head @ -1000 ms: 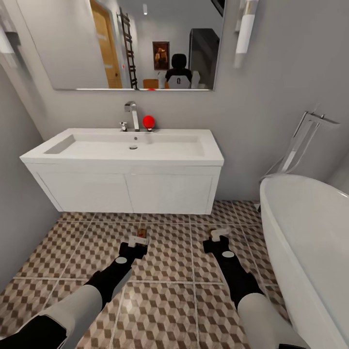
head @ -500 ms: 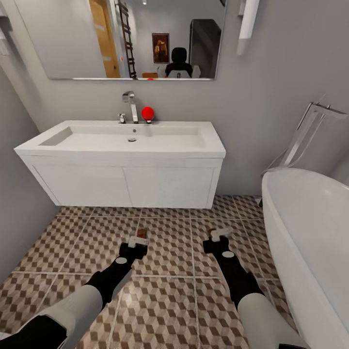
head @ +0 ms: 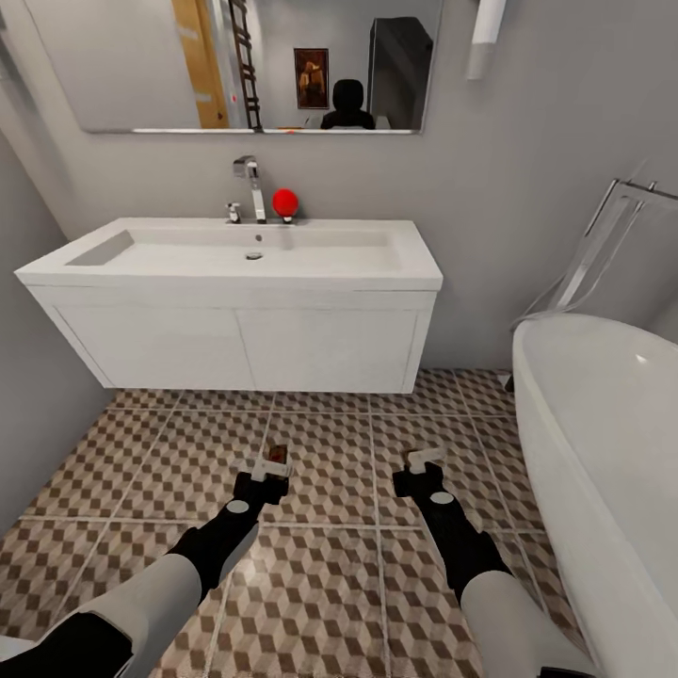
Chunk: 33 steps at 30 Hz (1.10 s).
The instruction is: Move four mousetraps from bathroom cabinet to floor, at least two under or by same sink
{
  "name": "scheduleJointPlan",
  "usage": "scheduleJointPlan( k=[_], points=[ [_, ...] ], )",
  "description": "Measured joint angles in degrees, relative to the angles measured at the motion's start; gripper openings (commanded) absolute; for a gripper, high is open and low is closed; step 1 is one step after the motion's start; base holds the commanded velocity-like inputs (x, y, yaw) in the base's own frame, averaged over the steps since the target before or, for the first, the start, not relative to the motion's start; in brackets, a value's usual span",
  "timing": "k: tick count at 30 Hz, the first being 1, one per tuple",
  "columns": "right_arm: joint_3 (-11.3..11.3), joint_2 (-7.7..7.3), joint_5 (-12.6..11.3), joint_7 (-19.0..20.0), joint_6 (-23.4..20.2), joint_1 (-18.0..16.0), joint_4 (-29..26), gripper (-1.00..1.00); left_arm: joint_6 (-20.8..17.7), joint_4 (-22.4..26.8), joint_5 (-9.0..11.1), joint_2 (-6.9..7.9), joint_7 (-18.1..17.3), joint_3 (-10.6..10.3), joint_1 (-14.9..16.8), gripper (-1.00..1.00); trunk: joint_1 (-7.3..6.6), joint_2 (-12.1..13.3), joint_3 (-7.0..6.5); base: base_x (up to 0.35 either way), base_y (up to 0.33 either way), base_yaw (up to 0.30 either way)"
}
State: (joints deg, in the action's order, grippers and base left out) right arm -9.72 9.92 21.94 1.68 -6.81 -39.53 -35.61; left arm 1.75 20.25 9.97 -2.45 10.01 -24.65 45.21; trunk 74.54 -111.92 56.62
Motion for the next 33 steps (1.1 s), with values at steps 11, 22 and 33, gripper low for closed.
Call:
scheduleJointPlan(
  k=[11,22,33],
  points=[
    [0.0,0.00,0.1,2.8,7.1,0.0,4.4,-1.00,0.0,0.0,0.0,-0.04,0.0,0.0,-0.1,-1.00,2.42,-4.4,2.99,0.000,0.000,0.000],
    [-0.1,0.00,0.1,2.8,7.3,0.0,4.6,-1.00,0.0,0.0,0.0,-0.04,0.0,0.0,-0.1,-1.00,4.83,-8.8,5.99,0.000,0.000,0.000],
    [0.0,0.00,0.1,2.8,7.3,0.0,4.6,-1.00,0.0,-0.1,0.0,-0.04,0.0,0.0,-0.2,-1.00,7.25,-13.2,8.98,0.000,0.000,0.000]
  ],
)
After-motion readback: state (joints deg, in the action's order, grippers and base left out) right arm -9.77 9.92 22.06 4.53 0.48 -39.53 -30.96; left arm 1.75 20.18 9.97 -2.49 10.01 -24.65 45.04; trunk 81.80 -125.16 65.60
